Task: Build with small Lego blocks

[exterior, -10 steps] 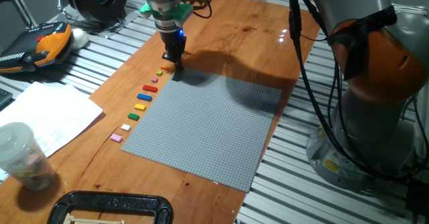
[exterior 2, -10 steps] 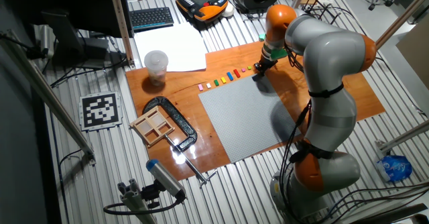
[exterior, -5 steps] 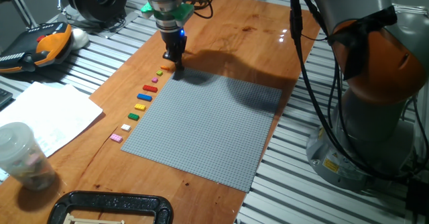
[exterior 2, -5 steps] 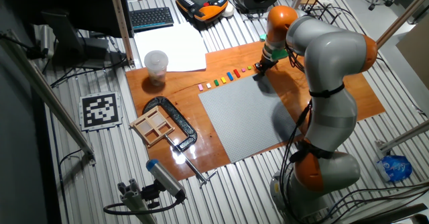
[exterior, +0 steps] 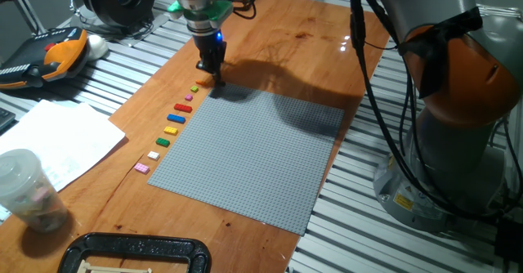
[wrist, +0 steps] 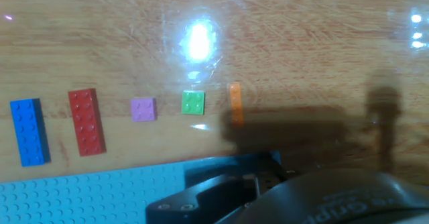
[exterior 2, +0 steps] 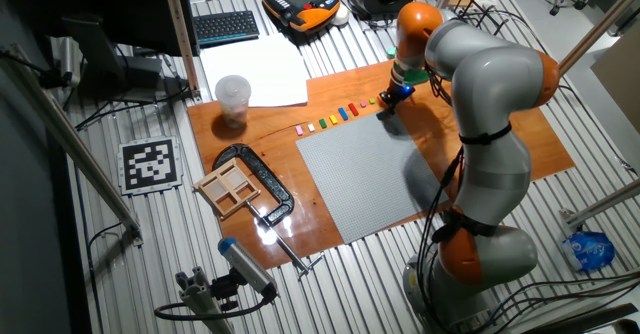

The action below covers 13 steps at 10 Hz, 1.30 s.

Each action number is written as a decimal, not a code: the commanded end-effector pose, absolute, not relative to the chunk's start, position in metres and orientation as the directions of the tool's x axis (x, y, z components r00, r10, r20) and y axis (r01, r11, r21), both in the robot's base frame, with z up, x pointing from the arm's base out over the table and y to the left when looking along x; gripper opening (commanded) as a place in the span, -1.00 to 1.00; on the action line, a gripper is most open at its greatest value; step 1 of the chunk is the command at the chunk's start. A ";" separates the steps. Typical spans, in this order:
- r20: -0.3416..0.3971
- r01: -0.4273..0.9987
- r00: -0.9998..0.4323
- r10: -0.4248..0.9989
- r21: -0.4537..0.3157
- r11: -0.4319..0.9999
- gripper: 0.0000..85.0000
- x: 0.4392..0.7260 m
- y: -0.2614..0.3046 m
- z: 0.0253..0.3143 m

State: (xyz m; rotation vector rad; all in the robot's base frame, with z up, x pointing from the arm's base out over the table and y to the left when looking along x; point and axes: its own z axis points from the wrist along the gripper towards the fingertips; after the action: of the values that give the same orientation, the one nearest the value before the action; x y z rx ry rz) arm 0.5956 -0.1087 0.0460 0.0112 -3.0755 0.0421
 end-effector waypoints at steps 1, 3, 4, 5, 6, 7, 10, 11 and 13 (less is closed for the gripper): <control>0.066 -0.008 -0.998 -0.006 -0.027 1.000 -1.00 0.596 -0.109 0.047; 0.072 -0.008 -0.997 -0.006 -0.029 1.000 -0.60 0.598 -0.110 0.053; 0.079 -0.007 -0.997 -0.004 -0.029 1.000 -0.60 0.598 -0.110 0.055; 0.084 -0.002 -0.996 0.001 -0.031 1.000 -0.60 0.598 -0.110 0.056; 0.090 -0.001 -0.996 0.002 -0.032 0.999 -0.60 0.599 -0.112 0.060; 0.091 -0.002 -0.996 0.002 -0.041 0.999 -0.60 0.601 -0.110 0.064; 0.092 0.019 -0.995 0.023 -0.045 0.999 -0.60 0.605 -0.096 0.078; 0.091 0.021 -0.996 0.024 -0.036 0.999 -0.60 0.606 -0.095 0.077; 0.066 0.010 -0.998 0.014 -0.053 0.999 -0.60 0.609 -0.094 0.073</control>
State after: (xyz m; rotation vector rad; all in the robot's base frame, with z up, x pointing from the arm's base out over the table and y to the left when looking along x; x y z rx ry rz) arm 0.6109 -0.0942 0.0717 -0.0099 -3.0800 0.0914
